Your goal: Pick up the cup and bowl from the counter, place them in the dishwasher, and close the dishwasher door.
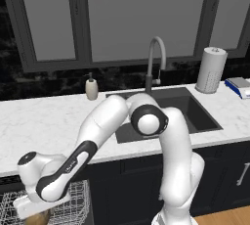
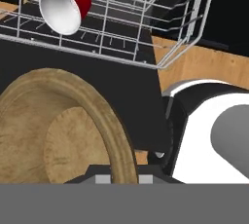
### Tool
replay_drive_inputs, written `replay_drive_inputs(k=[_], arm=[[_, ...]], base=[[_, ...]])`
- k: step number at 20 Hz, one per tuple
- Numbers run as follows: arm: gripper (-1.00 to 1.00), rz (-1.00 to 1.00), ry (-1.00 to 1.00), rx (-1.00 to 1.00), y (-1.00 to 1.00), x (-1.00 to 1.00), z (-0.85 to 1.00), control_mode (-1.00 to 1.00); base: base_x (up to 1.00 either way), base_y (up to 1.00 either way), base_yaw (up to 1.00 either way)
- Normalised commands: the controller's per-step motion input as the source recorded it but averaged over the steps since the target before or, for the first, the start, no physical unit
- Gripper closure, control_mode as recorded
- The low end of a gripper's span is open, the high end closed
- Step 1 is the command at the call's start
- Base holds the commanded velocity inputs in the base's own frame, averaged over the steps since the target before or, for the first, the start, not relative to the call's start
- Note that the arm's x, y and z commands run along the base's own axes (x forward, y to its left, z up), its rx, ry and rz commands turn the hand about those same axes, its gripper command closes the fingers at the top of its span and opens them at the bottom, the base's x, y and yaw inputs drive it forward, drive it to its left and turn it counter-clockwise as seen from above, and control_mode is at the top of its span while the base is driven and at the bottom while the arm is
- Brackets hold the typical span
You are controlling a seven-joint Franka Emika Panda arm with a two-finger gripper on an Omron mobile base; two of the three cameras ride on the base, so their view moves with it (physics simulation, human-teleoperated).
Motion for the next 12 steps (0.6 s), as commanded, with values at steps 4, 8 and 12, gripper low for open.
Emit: replay_drive_inputs(k=[4, 8, 12], arm=[[1.0, -0.17, 0.0, -0.01, 0.0, 0.2, -0.04, -1.0], [1.0, -0.2, 0.0, 0.0, 0.0, 0.15, -0.01, -1.0], [1.0, -0.22, 0.0, -0.01, 0.0, 0.13, -0.03, -1.0]], base=[[0.0, 0.0, 0.0], [0.0, 0.0, 0.0], [0.0, 0.0, 0.0]])
